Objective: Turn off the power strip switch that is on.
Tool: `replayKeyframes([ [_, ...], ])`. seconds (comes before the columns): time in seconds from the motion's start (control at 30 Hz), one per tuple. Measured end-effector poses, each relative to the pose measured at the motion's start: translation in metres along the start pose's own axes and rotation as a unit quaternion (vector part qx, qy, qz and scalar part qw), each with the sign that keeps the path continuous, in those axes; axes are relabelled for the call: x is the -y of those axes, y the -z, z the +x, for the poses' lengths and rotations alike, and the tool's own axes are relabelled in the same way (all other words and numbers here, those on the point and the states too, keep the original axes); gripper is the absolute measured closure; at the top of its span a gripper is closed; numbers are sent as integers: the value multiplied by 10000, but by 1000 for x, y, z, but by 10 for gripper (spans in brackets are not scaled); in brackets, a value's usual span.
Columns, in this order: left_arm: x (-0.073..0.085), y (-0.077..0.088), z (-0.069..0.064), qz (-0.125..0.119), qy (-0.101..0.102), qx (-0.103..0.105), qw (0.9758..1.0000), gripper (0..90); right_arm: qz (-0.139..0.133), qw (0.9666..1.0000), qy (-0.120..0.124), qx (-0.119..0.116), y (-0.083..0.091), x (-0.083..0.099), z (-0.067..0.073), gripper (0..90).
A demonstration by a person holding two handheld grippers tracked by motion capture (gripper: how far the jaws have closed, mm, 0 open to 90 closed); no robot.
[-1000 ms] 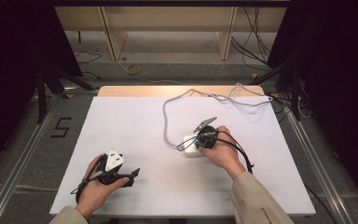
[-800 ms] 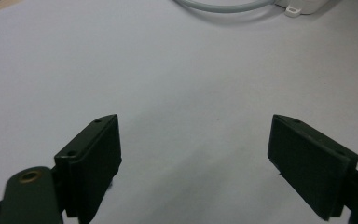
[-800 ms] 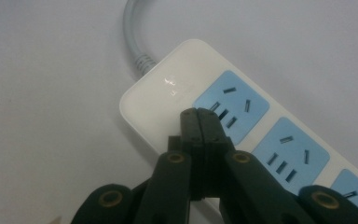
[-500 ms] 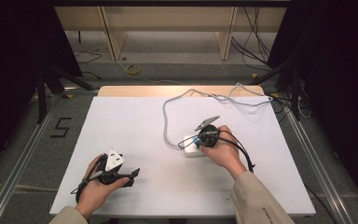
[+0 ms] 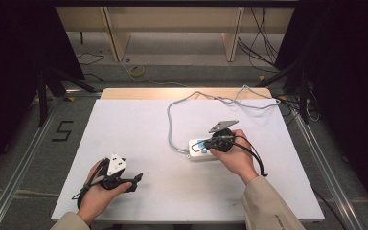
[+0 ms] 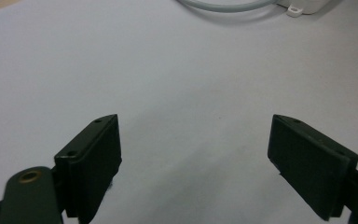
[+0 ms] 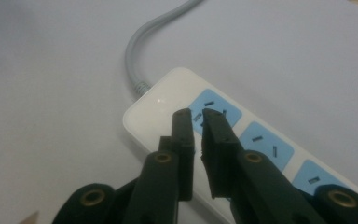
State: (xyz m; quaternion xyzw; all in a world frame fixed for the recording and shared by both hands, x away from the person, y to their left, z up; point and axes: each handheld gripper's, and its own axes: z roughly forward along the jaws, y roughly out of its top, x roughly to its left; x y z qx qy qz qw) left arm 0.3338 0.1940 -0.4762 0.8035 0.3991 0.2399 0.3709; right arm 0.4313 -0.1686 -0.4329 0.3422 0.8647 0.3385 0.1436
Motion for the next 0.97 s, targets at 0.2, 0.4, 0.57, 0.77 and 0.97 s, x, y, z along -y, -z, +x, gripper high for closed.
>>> replayKeyframes([
  [0.2, 0, 0, 0, 14, -16, -4, 10000, 172, -464, 9988, -136, -11, 22, 25, -5, 722],
  [0.4, 1, 1, 0, 14, 5, -7, 10000, 172, -981, 9948, -259, -41, 47, 54, -6, 619],
  [0.57, 0, 1, 0, 16, 2, -6, 10000, 171, -1197, 9926, -205, 3, 58, 79, -5, 564],
  [0.77, 1, 1, 0, 12, 15, -15, 10000, 171, -1400, 9900, -150, 23, 65, 100, -1, 501],
  [0.97, 1, 0, 0, 38, 37, 8, 10000, 170, -1638, 9864, -158, 41, 69, 108, 3, 427],
])
